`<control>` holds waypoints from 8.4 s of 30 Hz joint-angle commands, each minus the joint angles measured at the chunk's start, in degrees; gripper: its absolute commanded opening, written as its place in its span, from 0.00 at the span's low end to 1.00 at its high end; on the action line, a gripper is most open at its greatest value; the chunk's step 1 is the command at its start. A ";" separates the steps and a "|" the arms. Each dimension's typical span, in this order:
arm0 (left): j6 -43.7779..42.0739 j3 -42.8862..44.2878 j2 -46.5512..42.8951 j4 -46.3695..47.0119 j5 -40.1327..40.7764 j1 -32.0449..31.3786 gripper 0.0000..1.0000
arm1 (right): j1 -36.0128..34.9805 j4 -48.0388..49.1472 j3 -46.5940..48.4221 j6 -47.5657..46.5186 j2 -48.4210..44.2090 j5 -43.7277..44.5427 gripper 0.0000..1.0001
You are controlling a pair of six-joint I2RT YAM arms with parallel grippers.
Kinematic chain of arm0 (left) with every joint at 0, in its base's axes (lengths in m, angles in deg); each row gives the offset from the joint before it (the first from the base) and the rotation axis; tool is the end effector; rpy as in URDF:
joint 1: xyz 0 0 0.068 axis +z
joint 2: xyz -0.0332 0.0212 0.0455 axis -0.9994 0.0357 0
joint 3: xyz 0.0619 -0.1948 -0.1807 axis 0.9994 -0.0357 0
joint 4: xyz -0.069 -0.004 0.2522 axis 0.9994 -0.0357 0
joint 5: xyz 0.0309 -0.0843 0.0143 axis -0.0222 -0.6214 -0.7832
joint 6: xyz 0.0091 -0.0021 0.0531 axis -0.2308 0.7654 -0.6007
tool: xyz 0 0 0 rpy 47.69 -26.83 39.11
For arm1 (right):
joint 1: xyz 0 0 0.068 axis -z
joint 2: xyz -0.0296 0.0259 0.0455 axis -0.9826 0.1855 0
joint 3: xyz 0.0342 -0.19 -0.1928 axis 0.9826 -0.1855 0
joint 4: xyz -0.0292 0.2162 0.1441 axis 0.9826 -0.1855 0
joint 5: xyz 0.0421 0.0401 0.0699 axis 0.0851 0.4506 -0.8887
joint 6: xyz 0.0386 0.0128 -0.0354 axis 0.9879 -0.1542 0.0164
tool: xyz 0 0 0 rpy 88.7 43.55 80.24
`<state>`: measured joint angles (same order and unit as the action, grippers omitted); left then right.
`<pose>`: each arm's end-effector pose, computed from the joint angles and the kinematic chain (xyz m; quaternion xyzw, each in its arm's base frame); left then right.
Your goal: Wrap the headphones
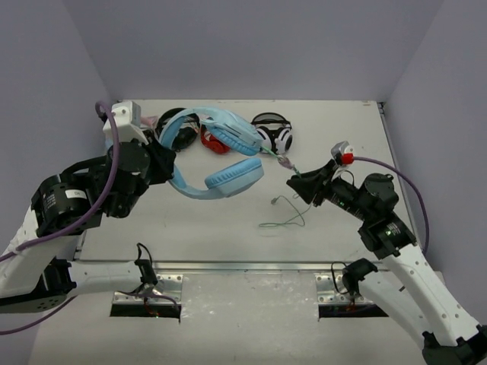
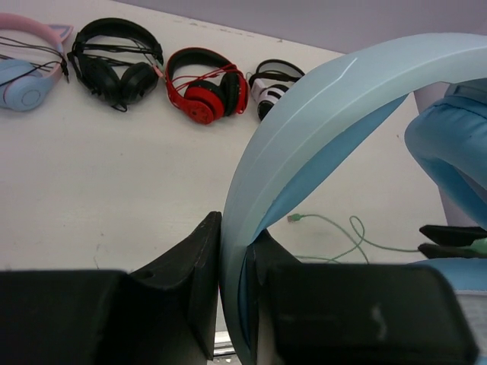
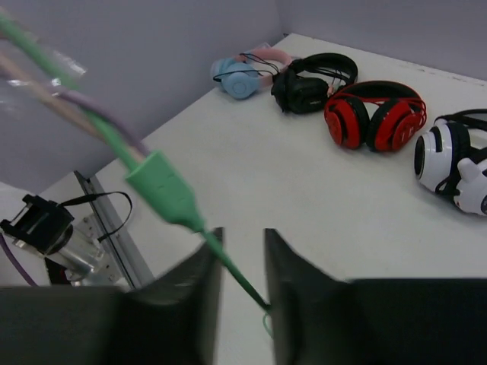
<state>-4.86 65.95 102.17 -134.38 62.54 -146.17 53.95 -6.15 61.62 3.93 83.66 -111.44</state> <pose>0.0821 -0.0825 0.4994 -0.0715 0.8115 -0.1192 0.5675 0.1394 0.0817 0.3256 -0.1566 0.6947 0.4141 0.5668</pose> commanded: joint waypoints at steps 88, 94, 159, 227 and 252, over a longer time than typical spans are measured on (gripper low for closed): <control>-29.01 -32.26 10.80 38.00 -6.11 -0.93 0.01 | -28.69 -41.61 41.63 -8.77 39.70 62.40 0.01; -28.92 -32.09 10.28 38.62 -7.33 -1.20 0.00 | -29.30 -49.61 48.23 -4.38 47.18 67.52 0.01; -23.82 -32.52 7.82 37.21 2.59 -1.20 0.00 | -27.37 -71.14 63.34 4.15 61.33 59.43 0.01; -9.24 -9.77 -7.29 33.51 -8.59 -1.20 0.00 | -15.59 21.89 5.17 -3.33 25.20 14.45 0.50; -15.01 6.24 7.99 44.91 31.22 -1.20 0.00 | -26.47 38.98 -0.72 5.48 38.40 8.71 0.03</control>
<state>-16.73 69.23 109.18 -98.44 82.91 -146.91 30.41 33.76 61.09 11.19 124.73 -102.98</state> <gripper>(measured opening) 0.129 0.032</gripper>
